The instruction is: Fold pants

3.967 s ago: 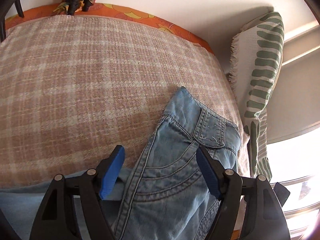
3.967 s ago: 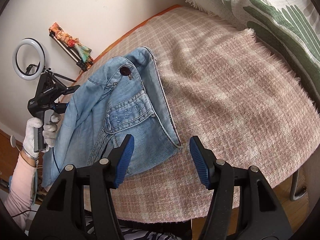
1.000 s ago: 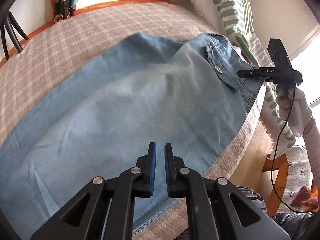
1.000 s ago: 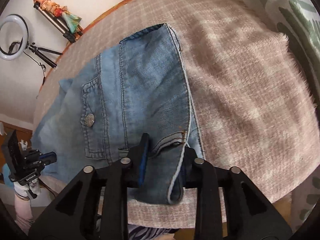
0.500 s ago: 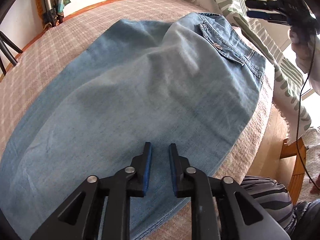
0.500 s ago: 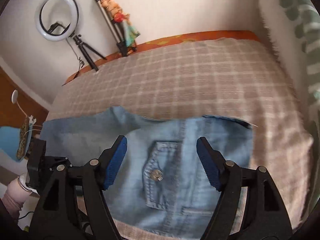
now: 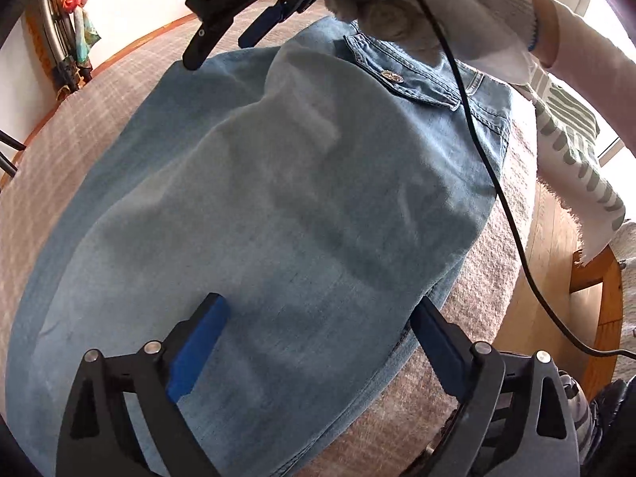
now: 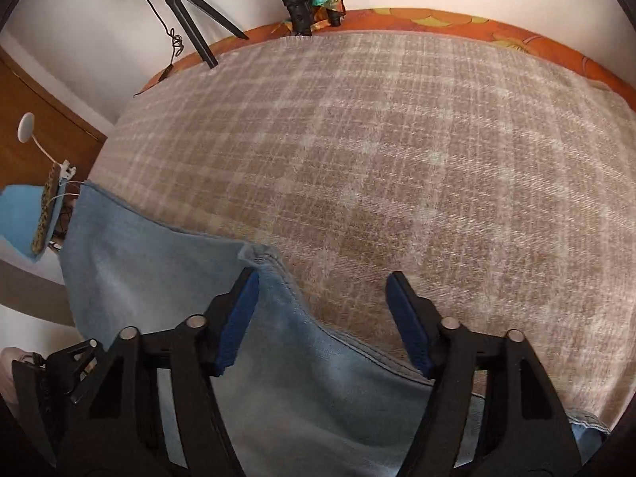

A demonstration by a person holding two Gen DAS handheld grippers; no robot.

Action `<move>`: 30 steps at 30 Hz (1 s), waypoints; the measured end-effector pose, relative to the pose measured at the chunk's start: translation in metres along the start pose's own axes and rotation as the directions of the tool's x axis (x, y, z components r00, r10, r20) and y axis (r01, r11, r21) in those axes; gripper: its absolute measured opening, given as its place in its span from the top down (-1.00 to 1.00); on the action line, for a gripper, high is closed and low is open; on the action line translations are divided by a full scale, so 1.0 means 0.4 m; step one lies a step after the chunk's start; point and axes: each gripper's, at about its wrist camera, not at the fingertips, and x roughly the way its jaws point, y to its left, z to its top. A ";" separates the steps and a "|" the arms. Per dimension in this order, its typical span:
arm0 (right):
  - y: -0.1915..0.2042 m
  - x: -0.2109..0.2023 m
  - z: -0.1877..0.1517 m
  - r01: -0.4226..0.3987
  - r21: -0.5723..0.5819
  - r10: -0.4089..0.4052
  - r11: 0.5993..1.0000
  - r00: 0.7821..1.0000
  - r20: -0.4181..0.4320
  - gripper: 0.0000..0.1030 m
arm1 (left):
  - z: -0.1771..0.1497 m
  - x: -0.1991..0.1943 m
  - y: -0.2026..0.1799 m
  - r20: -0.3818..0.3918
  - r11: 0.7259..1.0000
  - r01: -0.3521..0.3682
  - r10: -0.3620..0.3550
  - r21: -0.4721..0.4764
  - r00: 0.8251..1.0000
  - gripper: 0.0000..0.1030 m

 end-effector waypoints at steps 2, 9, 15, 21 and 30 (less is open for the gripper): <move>0.023 -0.001 -0.005 -0.049 -0.038 0.048 0.998 0.999 -0.008 0.70 | -0.005 -0.006 0.012 0.007 1.000 0.016 -0.016 -0.015 1.000 -0.80; 0.080 -0.054 0.049 0.111 -0.124 -0.092 0.986 0.985 0.146 0.97 | -0.022 -0.045 0.058 0.029 0.989 0.088 -0.085 -0.117 0.996 -0.80; 0.016 -0.064 0.053 -0.015 -0.061 0.018 0.998 0.998 0.053 0.67 | -0.027 -0.091 0.075 0.098 0.990 0.048 -0.035 -0.130 0.995 -0.80; 0.021 -0.034 -0.027 0.011 -0.134 -0.015 0.991 1.000 -0.024 -0.35 | -0.031 -0.080 0.103 0.085 0.987 0.045 -0.033 -0.155 0.996 -0.80; 0.127 -0.123 -0.049 0.237 -0.273 -0.184 0.932 0.961 0.206 0.96 | -0.041 -0.086 0.110 0.077 0.989 -0.004 0.016 -0.151 0.997 -0.80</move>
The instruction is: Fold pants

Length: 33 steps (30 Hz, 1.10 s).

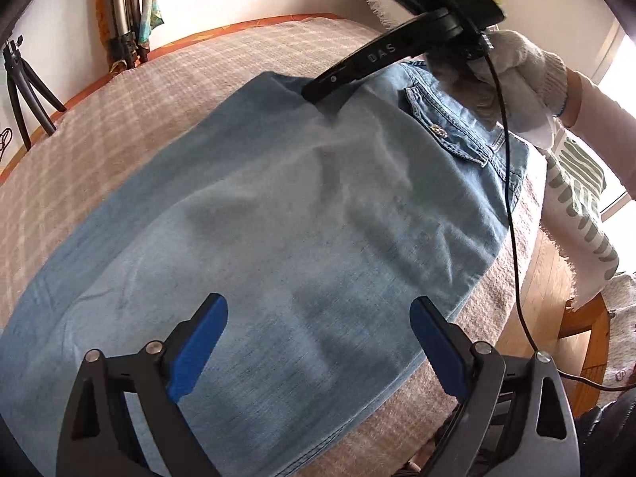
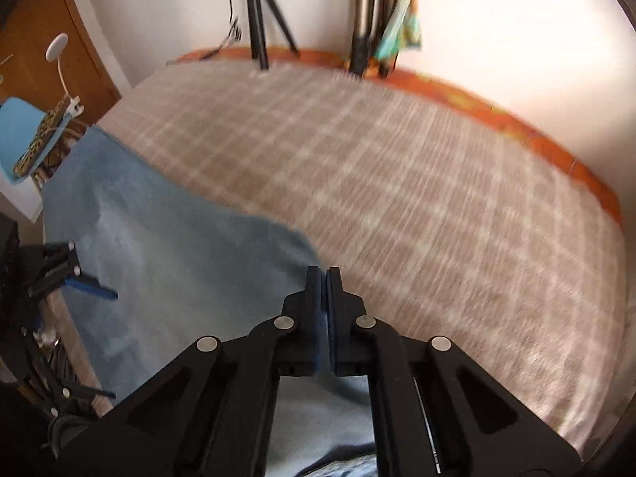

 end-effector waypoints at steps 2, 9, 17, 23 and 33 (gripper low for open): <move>-0.061 0.017 0.021 0.068 0.080 -0.069 0.995 0.997 0.014 0.96 | -0.003 0.011 0.008 -0.013 1.000 0.002 -0.002 -0.007 1.000 -0.80; -0.242 -0.102 -0.073 0.060 0.303 -0.072 0.951 0.997 0.030 -0.20 | -0.016 0.046 0.003 -0.049 0.999 -0.032 0.034 0.030 0.998 -0.80; -0.464 -0.180 -0.354 0.044 0.640 -0.069 0.767 0.998 0.014 -0.53 | -0.020 0.045 0.003 -0.039 0.999 -0.036 0.038 0.036 0.999 -0.81; -0.419 -0.126 -0.399 -0.127 0.660 0.077 0.741 0.992 0.104 -0.12 | -0.020 0.046 0.011 -0.039 0.999 -0.031 0.032 0.023 0.999 -0.80; -0.345 -0.249 -0.407 0.087 0.559 -0.109 0.825 0.994 0.006 0.78 | -0.010 0.056 0.016 -0.045 0.998 -0.060 0.061 0.033 0.997 -0.80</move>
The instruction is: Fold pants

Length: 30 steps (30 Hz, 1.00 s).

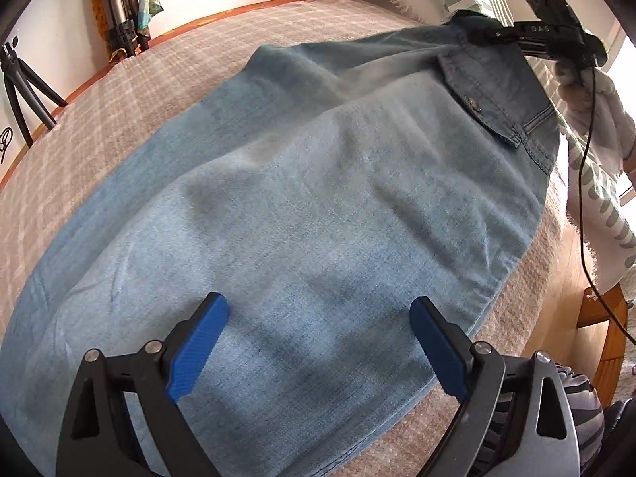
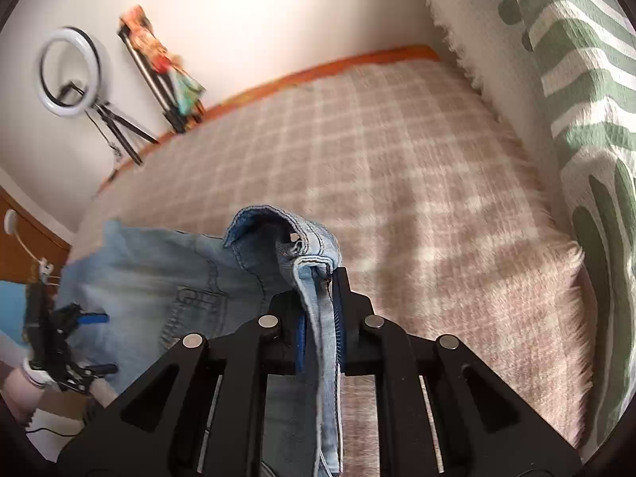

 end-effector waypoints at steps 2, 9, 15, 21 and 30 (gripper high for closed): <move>0.002 0.053 -0.008 0.108 -0.029 -0.109 0.994 0.992 -0.056 0.69 | -0.001 0.001 -0.002 0.002 1.000 -0.004 0.004 0.011 1.000 -0.81; 0.004 -0.055 -0.054 0.105 0.009 -0.105 0.994 0.993 0.051 -0.15 | -0.002 -0.004 0.018 0.015 1.000 0.002 -0.002 -0.013 1.000 -0.83; 0.227 -0.075 -0.005 -0.036 -0.203 0.049 0.978 0.997 0.057 -0.17 | -0.022 -0.053 0.068 0.054 0.995 0.017 -0.011 -0.096 0.998 -0.83; 0.429 0.145 0.089 -0.114 -0.353 0.083 0.929 0.991 -0.101 -0.33 | -0.068 -0.087 0.108 0.061 0.992 -0.014 0.022 -0.126 0.998 -0.83; 0.553 0.328 0.094 -0.109 -0.487 0.023 0.867 0.983 -0.180 0.94 | -0.114 -0.069 0.134 0.030 0.990 -0.023 0.027 -0.143 0.999 -0.83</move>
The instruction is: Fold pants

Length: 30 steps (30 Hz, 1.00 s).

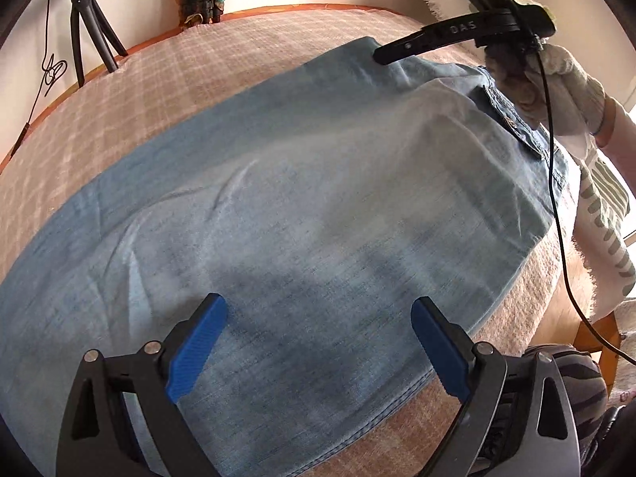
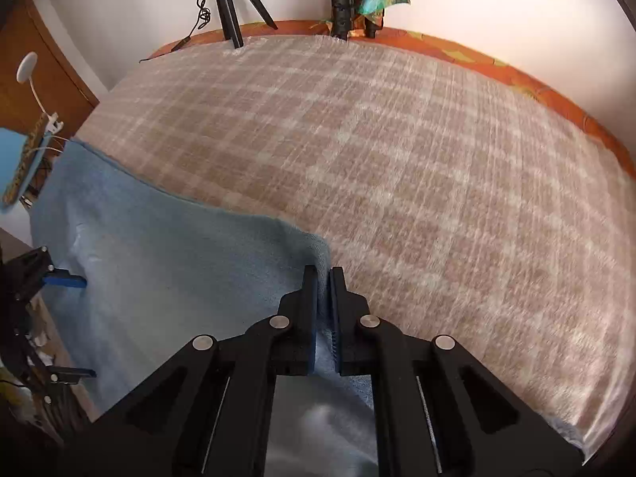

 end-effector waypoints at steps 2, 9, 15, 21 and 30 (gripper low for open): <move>-0.019 0.022 0.024 0.076 0.013 -0.076 0.997 0.997 -0.003 0.96 | -0.002 0.004 -0.005 0.000 1.000 -0.005 0.005 0.020 1.000 -0.83; -0.068 -0.076 -0.030 0.086 0.112 -0.091 0.990 0.995 0.040 0.72 | -0.020 -0.001 -0.019 0.006 0.997 -0.021 0.020 0.074 1.000 -0.87; 0.027 -0.291 -0.247 -0.025 0.048 0.018 0.999 0.988 0.156 -0.04 | -0.030 -0.040 0.028 0.041 1.000 0.016 -0.015 -0.017 0.999 -0.87; 0.240 -0.284 -0.353 -0.179 -0.153 0.195 0.972 0.976 0.096 -0.04 | -0.075 -0.142 0.089 0.112 0.992 -0.006 0.020 -0.123 0.994 -0.87; 0.500 -0.108 -0.386 -0.178 -0.476 0.147 0.861 0.984 -0.101 0.37 | -0.190 -0.251 0.172 0.141 0.955 -0.054 0.099 -0.292 0.985 -0.87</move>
